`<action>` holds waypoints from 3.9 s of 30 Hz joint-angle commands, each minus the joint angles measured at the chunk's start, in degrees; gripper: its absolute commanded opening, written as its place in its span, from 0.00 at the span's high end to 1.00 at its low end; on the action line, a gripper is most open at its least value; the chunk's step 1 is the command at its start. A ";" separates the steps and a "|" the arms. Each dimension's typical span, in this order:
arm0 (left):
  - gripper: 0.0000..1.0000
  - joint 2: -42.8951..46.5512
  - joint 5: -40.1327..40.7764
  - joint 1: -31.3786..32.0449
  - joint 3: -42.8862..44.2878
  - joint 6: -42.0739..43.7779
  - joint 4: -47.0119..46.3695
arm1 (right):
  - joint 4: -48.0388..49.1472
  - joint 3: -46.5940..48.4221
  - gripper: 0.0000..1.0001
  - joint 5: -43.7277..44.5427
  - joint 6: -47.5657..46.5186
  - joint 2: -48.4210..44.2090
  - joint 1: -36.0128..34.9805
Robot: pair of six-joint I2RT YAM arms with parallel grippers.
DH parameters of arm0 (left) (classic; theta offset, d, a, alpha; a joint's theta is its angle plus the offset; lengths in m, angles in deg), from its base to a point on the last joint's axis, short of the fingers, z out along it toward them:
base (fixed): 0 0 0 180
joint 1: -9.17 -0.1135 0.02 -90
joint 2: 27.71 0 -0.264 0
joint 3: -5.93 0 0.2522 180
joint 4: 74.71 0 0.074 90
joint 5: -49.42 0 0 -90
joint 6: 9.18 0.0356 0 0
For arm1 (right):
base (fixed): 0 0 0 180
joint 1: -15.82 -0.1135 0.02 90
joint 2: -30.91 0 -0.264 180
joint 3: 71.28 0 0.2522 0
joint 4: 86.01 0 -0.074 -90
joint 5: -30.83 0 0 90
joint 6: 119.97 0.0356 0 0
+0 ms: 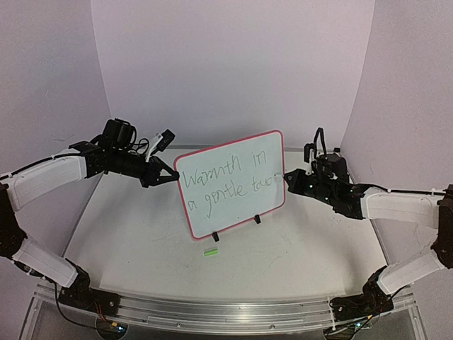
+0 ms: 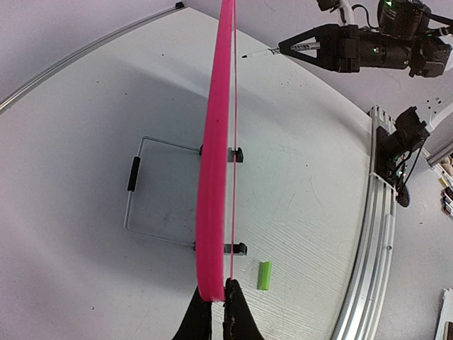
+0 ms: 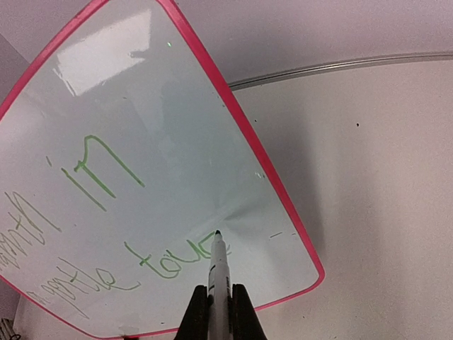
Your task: Write a sentence on the whiteboard
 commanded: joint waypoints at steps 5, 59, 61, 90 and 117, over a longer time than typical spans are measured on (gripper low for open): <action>1.00 -2.67 2.99 1.28 -0.91 2.72 6.45 | 0.98 5.29 1.00 0.40 -2.13 1.89 0.19; 1.00 -2.41 3.08 1.40 -0.93 2.78 6.42 | 0.62 5.05 1.00 2.18 0.21 2.37 0.19; 1.00 -2.47 3.08 1.37 -0.92 2.81 6.44 | 0.73 4.97 1.00 2.32 0.21 2.08 0.20; 1.00 -2.67 2.99 1.39 -0.90 2.72 6.40 | 1.69 2.86 1.00 5.15 0.25 5.53 0.16; 1.00 -2.58 2.79 1.39 -0.92 2.65 6.28 | -1.04 -0.94 1.00 10.10 3.66 2.49 0.18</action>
